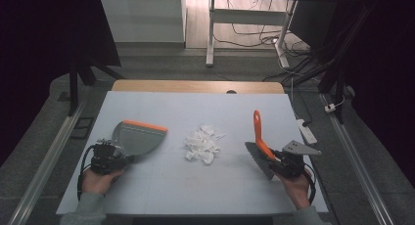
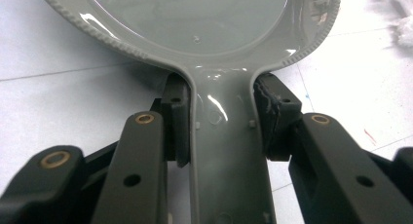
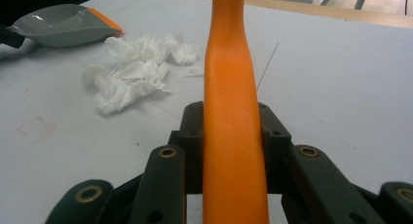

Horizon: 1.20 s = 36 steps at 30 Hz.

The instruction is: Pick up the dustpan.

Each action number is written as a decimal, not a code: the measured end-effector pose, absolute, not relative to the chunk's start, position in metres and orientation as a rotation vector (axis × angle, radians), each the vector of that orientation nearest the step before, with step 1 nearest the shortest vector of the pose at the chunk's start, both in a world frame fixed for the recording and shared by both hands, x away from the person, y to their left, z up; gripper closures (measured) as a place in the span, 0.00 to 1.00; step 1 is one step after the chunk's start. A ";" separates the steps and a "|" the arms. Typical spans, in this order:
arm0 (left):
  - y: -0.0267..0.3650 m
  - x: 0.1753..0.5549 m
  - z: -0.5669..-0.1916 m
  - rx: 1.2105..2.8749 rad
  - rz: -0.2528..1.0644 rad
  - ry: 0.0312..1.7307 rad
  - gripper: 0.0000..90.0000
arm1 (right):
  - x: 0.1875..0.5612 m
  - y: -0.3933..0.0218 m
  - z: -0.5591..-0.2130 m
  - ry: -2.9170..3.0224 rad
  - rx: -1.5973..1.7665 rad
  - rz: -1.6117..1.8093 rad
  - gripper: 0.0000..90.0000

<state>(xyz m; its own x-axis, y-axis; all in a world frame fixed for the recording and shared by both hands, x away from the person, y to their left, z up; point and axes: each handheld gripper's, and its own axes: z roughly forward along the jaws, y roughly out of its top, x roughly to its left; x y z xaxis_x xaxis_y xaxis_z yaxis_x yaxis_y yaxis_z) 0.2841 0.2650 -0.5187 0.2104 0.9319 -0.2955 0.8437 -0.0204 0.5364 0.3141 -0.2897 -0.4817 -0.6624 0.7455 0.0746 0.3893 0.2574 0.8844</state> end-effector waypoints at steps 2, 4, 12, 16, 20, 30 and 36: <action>0.266 0.284 -0.518 1.872 0.194 1.638 0.68 | 0.314 -0.290 -0.482 2.176 1.036 1.370 0.78; 0.267 0.285 -0.518 1.863 0.219 1.631 0.68 | 0.314 -0.290 -0.481 2.171 1.034 1.370 0.78; 0.273 0.285 -0.516 1.839 0.238 1.593 0.68 | 0.314 -0.291 -0.480 2.149 1.038 1.382 0.78; 0.278 0.284 -0.512 1.801 0.221 1.531 0.68 | 0.314 -0.292 -0.480 2.145 1.046 1.397 0.78; 0.281 0.285 -0.511 1.819 0.243 1.487 0.68 | 0.316 -0.291 -0.480 2.145 1.049 1.398 0.78; 0.278 0.287 -0.508 1.851 0.254 1.428 0.68 | 0.315 -0.285 -0.480 2.136 1.056 1.416 0.78; 0.276 0.280 -0.496 1.855 0.292 1.348 0.68 | 0.312 -0.283 -0.480 2.136 1.043 1.411 0.78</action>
